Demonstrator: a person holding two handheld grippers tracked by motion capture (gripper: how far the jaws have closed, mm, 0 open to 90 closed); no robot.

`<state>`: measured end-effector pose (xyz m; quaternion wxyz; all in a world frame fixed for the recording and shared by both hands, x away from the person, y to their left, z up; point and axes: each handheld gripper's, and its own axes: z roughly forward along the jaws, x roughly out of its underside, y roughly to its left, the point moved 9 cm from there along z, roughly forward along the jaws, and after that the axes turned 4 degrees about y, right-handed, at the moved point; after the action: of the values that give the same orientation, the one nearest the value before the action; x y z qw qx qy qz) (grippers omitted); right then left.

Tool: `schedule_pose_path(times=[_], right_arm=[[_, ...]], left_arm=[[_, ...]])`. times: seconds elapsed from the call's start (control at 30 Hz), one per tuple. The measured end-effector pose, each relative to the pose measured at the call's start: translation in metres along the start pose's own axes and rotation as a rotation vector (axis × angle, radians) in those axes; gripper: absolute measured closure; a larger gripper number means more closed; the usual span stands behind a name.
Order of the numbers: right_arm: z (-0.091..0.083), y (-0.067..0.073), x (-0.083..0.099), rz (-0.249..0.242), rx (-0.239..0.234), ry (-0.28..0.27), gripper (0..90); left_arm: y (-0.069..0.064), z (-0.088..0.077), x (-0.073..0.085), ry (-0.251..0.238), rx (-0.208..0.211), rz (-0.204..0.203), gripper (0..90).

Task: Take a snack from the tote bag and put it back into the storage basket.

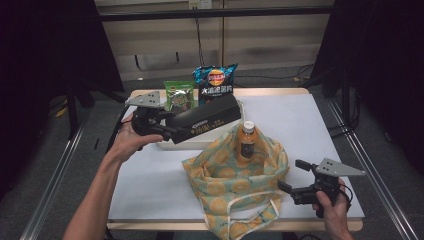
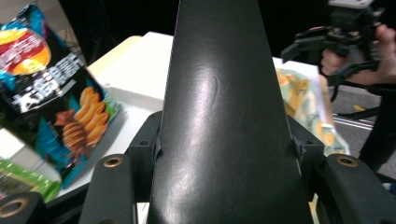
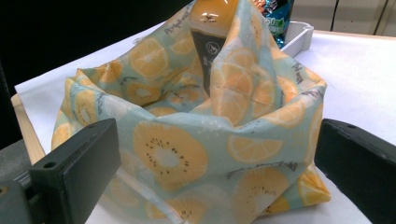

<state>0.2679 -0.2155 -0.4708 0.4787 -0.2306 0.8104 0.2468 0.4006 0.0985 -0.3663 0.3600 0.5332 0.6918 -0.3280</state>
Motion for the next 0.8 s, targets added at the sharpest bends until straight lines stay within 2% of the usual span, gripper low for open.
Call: schedule_pose_path(times=[0.23, 0.3, 0.4, 0.6, 0.67, 0.8], right_arm=[[0.000, 0.000, 0.000, -0.009, 0.010, 0.000, 0.4], [0.000, 0.000, 0.000, -0.011, 0.008, -0.001, 0.4], [0.000, 0.000, 0.000, -0.010, 0.008, -0.001, 0.5], [0.001, -0.001, 0.003, -0.008, 0.002, 0.013, 0.8], [0.001, -0.001, 0.002, -0.007, 0.002, 0.013, 0.8], [0.001, -0.001, 0.003, -0.006, 0.001, 0.012, 0.8]], left_arm=[[0.018, 0.002, 0.001, 0.012, -0.044, -0.011, 43.3], [0.022, 0.003, 0.004, 0.034, -0.054, 0.004, 43.3], [0.028, 0.007, 0.008, 0.054, -0.067, -0.006, 43.3], [0.036, 0.013, 0.011, 0.065, -0.067, -0.025, 43.3], [0.037, 0.014, 0.011, 0.066, -0.064, -0.016, 43.4], [0.045, 0.024, 0.016, 0.104, -0.073, -0.025, 43.3]])
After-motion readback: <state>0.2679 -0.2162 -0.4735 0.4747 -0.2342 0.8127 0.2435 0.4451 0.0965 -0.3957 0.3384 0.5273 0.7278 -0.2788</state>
